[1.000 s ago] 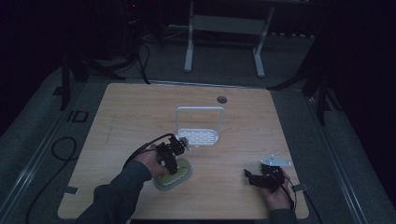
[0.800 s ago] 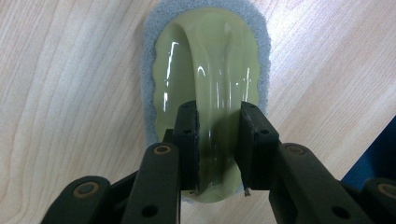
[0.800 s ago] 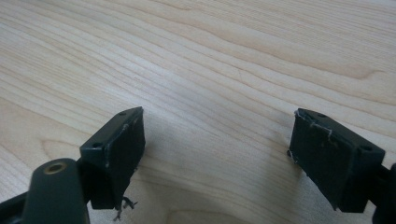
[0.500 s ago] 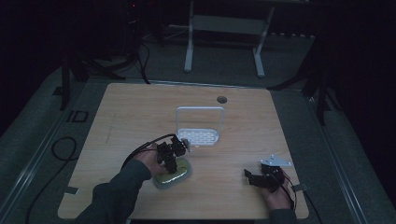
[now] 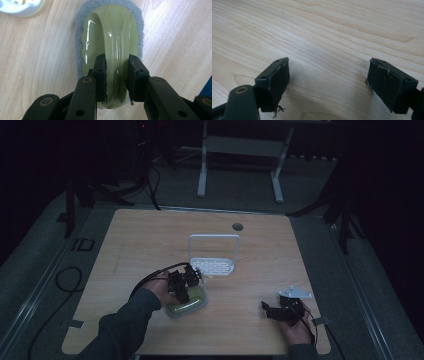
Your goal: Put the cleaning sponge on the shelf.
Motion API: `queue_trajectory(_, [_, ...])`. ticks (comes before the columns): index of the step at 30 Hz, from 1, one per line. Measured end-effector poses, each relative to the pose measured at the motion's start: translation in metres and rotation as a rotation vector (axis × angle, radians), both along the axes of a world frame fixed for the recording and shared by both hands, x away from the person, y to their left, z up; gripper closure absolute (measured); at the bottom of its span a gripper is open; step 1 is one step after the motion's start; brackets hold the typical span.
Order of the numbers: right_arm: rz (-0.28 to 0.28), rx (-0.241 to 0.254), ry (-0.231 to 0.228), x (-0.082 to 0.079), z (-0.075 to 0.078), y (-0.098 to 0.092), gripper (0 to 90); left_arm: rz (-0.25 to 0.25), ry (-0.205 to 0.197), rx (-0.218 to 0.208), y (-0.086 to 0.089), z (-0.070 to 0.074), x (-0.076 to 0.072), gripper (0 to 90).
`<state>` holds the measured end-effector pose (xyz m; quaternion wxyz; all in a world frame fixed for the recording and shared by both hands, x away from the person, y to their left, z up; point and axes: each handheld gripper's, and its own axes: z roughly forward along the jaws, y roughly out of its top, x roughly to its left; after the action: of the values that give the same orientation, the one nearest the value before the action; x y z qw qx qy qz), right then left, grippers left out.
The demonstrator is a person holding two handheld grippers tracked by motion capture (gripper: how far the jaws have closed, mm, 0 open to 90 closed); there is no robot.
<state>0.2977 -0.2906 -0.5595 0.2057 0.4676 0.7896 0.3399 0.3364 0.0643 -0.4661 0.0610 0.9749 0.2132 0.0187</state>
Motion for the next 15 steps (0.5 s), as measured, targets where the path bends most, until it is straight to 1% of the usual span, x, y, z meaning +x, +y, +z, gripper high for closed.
queue_trajectory(1, [-0.001, 0.001, 0.0, 0.0, 0.0, 0.0001, 17.7, -0.009, -0.004, 0.0, -0.0003, 0.0005, 0.0, 71.8])
queue_trajectory(3, [0.0, 0.001, 0.0, 0.0, 0.0, 0.0, 17.7, -0.03, -0.013, -0.014, -0.0011, 0.0015, -0.0007, 71.8])
queue_trajectory(5, [-0.001, 0.0, 0.0, 0.0, 0.0, 0.0001, 17.7, -0.039, -0.024, -0.013, -0.002, 0.003, -0.0006, 71.8])
queue_trajectory(12, [-0.001, 0.001, 0.0, 0.0, 0.0, 0.0001, 17.7, -0.043, -0.036, -0.021, -0.0032, 0.0057, 0.0013, 71.8])
queue_trajectory(14, [-0.001, 0.0, 0.0, 0.0, 0.0, 0.0, 17.7, -0.044, -0.048, -0.026, -0.0032, 0.0069, 0.0025, 71.8])
queue_trajectory(15, [-0.001, 0.001, 0.0, 0.0, 0.0, 0.0001, 17.7, -0.042, -0.05, -0.035, -0.003, 0.007, 0.003, 71.8])
